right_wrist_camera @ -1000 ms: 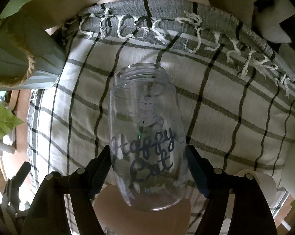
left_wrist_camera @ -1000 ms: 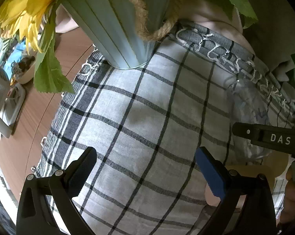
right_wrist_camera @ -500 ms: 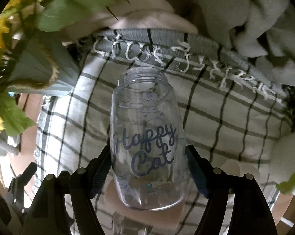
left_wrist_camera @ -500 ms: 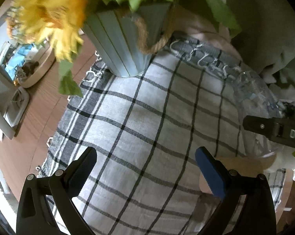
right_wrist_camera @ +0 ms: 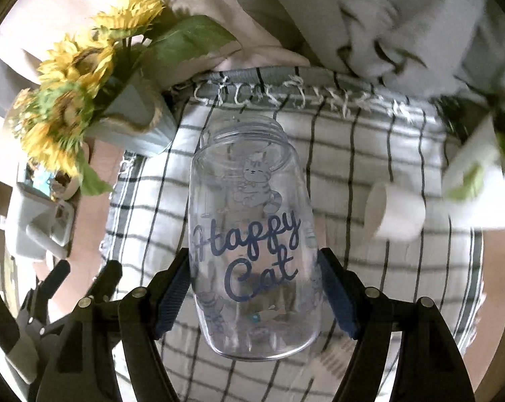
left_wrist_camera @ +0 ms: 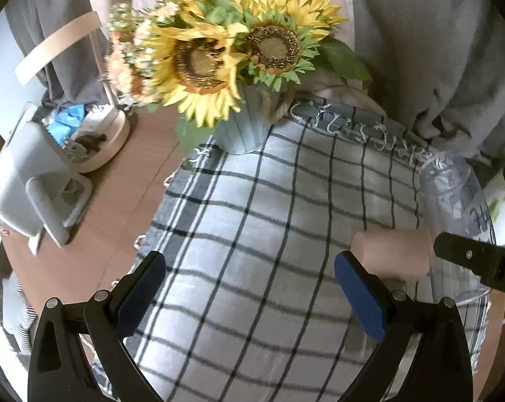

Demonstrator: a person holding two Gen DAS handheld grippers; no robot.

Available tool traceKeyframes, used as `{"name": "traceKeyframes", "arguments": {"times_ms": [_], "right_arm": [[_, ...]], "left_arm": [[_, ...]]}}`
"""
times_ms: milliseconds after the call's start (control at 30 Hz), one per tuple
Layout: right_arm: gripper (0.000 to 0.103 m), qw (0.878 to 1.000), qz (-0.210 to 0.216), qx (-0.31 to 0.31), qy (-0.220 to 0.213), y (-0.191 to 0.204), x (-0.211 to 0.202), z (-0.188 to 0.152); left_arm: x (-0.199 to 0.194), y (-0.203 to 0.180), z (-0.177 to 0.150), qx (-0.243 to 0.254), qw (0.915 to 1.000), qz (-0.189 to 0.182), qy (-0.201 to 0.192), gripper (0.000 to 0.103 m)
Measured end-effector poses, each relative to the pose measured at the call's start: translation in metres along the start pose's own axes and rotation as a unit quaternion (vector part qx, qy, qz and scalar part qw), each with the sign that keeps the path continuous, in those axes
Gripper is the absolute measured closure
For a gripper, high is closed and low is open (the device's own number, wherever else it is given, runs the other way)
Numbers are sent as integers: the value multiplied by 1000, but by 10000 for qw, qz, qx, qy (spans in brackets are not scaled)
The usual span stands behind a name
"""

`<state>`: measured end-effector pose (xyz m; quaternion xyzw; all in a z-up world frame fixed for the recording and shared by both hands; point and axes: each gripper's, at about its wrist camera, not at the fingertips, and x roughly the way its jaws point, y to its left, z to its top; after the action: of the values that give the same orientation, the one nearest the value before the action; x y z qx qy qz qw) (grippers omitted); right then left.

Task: Flip cup upside down
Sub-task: 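Lift the clear jar with the right gripper and rotate it upright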

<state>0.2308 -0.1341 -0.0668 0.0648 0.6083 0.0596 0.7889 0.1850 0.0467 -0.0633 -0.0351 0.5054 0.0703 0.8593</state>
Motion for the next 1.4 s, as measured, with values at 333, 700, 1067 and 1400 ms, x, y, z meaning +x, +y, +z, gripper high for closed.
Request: {"name": "traceKeyframes", "arguments": {"times_ms": [333,700,1067,1400], "right_arm": [[29,9995,75,307,-95,14,-15,-69],[29,9983,251,522,-24,49,-4,-129],[29,9956,342,797,346,77,39,-169],[29,9921,476,993,601,90,75,-183]], "left_arm": [[-25,25,-47,294,9995,-84,107,1],[-30,65,-87,573,9981,42,225,1],[4,91,-115,822,9938,16,743,1],[27,105,-127,901,9900,130,1079,1]]}}
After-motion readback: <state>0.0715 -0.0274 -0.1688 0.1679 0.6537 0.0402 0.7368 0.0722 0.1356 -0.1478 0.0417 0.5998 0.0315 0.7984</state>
